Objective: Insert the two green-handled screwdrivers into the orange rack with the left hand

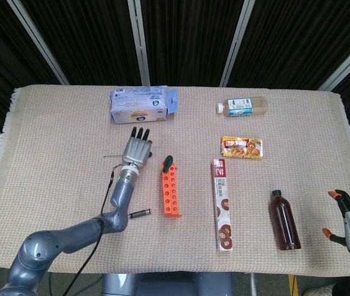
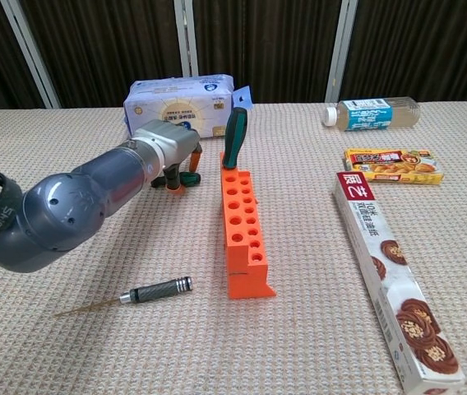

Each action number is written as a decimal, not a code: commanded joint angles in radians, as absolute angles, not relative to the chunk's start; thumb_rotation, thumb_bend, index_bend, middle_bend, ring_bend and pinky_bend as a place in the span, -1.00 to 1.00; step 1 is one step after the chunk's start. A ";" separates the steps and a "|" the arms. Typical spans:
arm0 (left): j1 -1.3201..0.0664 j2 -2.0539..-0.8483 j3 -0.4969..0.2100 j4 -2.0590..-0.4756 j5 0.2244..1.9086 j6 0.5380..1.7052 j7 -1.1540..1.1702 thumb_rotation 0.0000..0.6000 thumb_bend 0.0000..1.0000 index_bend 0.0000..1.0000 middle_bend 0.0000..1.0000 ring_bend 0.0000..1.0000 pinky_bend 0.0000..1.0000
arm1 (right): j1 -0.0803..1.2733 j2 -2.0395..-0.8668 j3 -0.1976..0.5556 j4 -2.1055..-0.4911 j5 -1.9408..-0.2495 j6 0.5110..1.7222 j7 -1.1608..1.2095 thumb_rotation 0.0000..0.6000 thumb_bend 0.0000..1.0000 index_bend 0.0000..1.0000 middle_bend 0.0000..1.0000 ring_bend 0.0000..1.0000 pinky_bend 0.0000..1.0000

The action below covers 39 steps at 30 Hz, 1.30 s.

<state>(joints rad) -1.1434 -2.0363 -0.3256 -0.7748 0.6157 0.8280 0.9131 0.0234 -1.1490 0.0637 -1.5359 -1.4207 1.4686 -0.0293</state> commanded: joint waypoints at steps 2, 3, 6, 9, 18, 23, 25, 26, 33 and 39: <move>-1.150 -2.043 -0.333 -0.764 0.614 0.823 0.918 1.00 -0.24 -0.22 -0.96 -1.00 -1.00 | 0.021 -1.149 0.064 -1.537 -1.417 1.469 -0.030 1.00 -1.00 -0.60 -0.70 -0.97 -0.75; -1.150 -2.043 -0.334 -0.763 0.614 0.823 0.919 1.00 -0.24 -0.22 -0.96 -1.00 -1.00 | 0.020 -1.149 0.064 -1.537 -1.416 1.469 -0.030 1.00 -1.00 -0.60 -0.70 -0.97 -0.75; -1.152 -2.040 -0.341 -0.764 0.614 0.823 0.920 1.00 -0.22 -0.22 -0.96 -1.00 -1.00 | 0.020 -1.150 0.064 -1.537 -1.414 1.466 -0.030 1.00 -1.00 -0.60 -0.70 -0.97 -0.75; -1.153 -2.036 -0.344 -0.769 0.604 0.819 0.933 1.00 -0.23 -0.21 -0.96 -1.00 -0.99 | 0.020 -1.151 0.065 -1.535 -1.412 1.464 -0.028 1.00 -1.00 -0.60 -0.70 -0.97 -0.75; -1.152 -2.034 -0.348 -0.779 0.583 0.820 0.958 1.00 -0.22 -0.08 -0.96 -1.00 -0.99 | 0.019 -1.151 0.066 -1.531 -1.410 1.462 -0.023 1.00 -1.00 -0.60 -0.70 -0.97 -0.75; -1.146 -2.031 -0.349 -0.793 0.602 0.838 0.937 1.00 -0.22 0.16 -0.91 -1.00 -0.97 | 0.019 -1.153 0.067 -1.529 -1.410 1.460 -0.020 1.00 -1.00 -0.60 -0.70 -0.97 -0.75; -1.137 -2.020 -0.351 -0.815 0.624 0.854 0.908 1.00 -0.23 0.22 -0.88 -1.00 -0.97 | 0.019 -1.153 0.067 -1.528 -1.410 1.460 -0.019 1.00 -1.00 -0.60 -0.70 -0.97 -0.75; -1.129 -2.010 -0.353 -0.834 0.636 0.863 0.889 1.00 -0.22 0.24 -0.87 -1.00 -0.97 | 0.020 -1.153 0.068 -1.528 -1.411 1.460 -0.018 1.00 -1.00 -0.60 -0.70 -0.97 -0.75; -0.969 -1.807 -0.419 -1.186 0.723 0.945 0.587 1.00 -0.22 0.32 -0.75 -0.99 -0.90 | 0.030 -1.158 0.067 -1.513 -1.430 1.454 0.003 1.00 -1.00 -0.60 -0.70 -0.97 -0.75; -0.791 -1.600 -0.456 -1.488 0.775 0.906 0.271 1.00 -0.16 0.36 -0.51 -0.71 -0.73 | 0.033 -1.165 0.064 -1.498 -1.444 1.455 0.020 1.00 -1.00 -0.60 -0.70 -0.97 -0.75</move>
<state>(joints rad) -0.9297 -1.7567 -0.4145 -1.3013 0.7216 0.9143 0.4840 0.0327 -1.1641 0.0641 -1.4983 -1.4434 1.4545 0.0192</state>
